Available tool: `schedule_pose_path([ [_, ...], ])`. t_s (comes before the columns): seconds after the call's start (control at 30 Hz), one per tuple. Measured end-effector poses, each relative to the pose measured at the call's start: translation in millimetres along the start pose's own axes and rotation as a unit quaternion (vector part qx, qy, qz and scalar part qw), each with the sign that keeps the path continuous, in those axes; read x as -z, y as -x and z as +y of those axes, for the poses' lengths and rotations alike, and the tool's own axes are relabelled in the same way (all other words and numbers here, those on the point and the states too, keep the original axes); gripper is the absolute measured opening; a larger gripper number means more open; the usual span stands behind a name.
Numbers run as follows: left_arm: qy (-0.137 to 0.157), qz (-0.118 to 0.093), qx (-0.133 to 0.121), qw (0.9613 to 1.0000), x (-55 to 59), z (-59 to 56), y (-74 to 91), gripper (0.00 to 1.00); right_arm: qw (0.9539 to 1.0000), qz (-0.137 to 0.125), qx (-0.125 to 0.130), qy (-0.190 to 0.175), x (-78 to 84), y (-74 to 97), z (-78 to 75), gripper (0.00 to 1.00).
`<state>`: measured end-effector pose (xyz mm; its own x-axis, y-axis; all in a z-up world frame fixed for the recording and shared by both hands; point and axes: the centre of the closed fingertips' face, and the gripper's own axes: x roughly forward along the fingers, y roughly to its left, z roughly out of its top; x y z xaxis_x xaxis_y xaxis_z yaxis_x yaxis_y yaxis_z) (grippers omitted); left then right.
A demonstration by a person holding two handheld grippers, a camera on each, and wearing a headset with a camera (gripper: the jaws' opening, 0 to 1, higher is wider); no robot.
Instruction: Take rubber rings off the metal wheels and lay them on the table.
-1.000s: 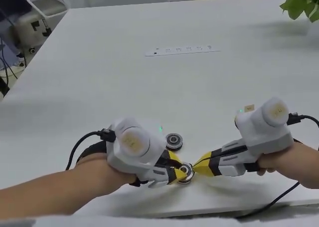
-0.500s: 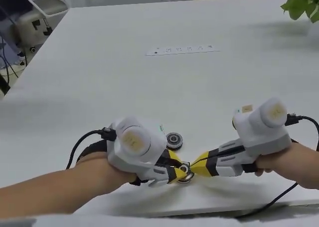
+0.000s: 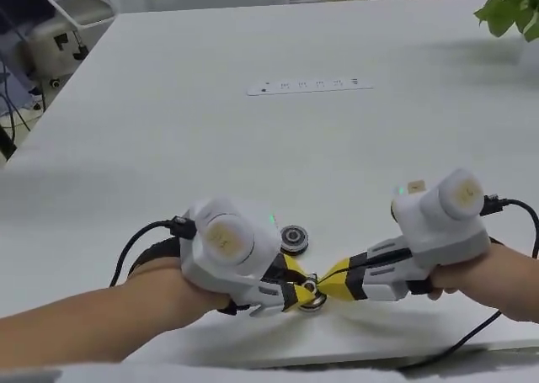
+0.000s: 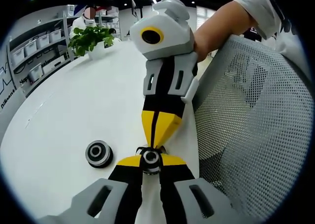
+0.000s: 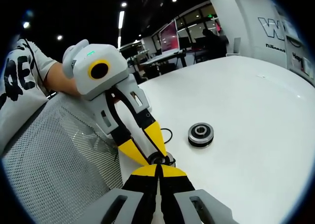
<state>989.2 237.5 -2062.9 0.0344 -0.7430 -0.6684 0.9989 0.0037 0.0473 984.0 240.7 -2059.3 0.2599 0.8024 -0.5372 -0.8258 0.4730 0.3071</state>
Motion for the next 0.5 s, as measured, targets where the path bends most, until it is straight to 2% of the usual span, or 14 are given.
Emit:
schedule_pose_path([
  [0.27,0.001,-0.001,0.000,1.0000,-0.2,-0.2,0.0,0.07,1.0000,-0.004,-0.002,-0.003,-0.6,0.6,0.9,0.00],
  [0.4,0.001,-0.001,0.000,1.0000,-0.4,-0.2,-0.1,0.07,0.9999,-0.014,-0.010,0.000,-4.6,0.2,5.0,0.00],
  [0.43,0.001,-0.001,0.000,1.0000,-0.5,-0.2,-0.1,0.07,0.9996,-0.020,-0.021,-0.001,-7.2,-0.1,9.6,0.00],
  [0.5,0.001,-0.001,0.000,1.0000,-0.5,0.0,-0.2,0.07,0.9996,-0.019,-0.019,0.006,-7.7,-0.3,9.8,0.00],
])
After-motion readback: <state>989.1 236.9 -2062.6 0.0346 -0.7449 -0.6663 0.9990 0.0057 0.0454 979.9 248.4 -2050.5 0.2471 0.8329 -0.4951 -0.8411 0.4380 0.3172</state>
